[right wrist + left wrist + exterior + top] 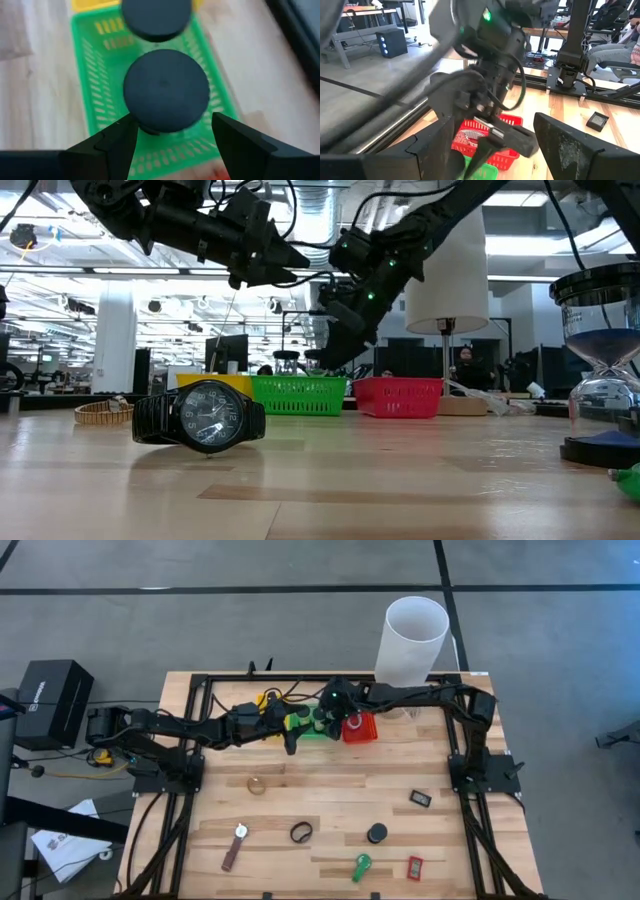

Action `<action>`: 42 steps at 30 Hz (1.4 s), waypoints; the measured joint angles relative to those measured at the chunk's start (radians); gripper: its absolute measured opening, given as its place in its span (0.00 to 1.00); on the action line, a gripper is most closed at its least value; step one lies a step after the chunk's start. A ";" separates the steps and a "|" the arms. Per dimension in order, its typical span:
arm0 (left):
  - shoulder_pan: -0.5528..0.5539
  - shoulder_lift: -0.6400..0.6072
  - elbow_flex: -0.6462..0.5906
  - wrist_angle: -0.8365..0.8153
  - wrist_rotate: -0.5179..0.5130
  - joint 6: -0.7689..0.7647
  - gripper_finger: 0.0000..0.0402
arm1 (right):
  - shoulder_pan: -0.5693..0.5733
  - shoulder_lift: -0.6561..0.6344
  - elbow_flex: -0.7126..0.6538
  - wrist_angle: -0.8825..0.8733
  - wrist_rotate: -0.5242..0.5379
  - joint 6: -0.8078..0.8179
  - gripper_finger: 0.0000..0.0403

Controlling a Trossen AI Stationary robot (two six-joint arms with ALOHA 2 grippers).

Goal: Pick & Place Office items
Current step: Put the green hourglass into the green basket, then put the black digital clock into the yellow basket

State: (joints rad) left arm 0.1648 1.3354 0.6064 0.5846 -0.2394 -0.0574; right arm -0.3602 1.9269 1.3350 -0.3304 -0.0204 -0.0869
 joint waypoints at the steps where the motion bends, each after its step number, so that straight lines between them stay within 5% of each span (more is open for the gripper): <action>1: 0.000 0.000 0.000 0.000 0.000 0.000 0.67 | 0.001 -0.001 0.014 -0.032 0.007 0.001 0.61; 16: 0.000 0.000 0.000 -0.001 -0.001 0.000 0.67 | 0.111 -0.115 0.100 -0.506 0.022 0.156 0.61; 34: -0.002 0.000 0.000 -0.001 0.009 0.000 0.67 | 0.455 -0.419 0.100 -1.041 0.090 0.539 0.61; 42: -0.002 0.000 0.000 0.000 0.009 -0.003 0.67 | 0.628 -0.559 0.100 -1.081 0.159 0.611 0.61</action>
State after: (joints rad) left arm 0.1623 1.3354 0.6064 0.5842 -0.2302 -0.0605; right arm 0.2678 1.3681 1.4353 -1.4114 0.1385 0.5243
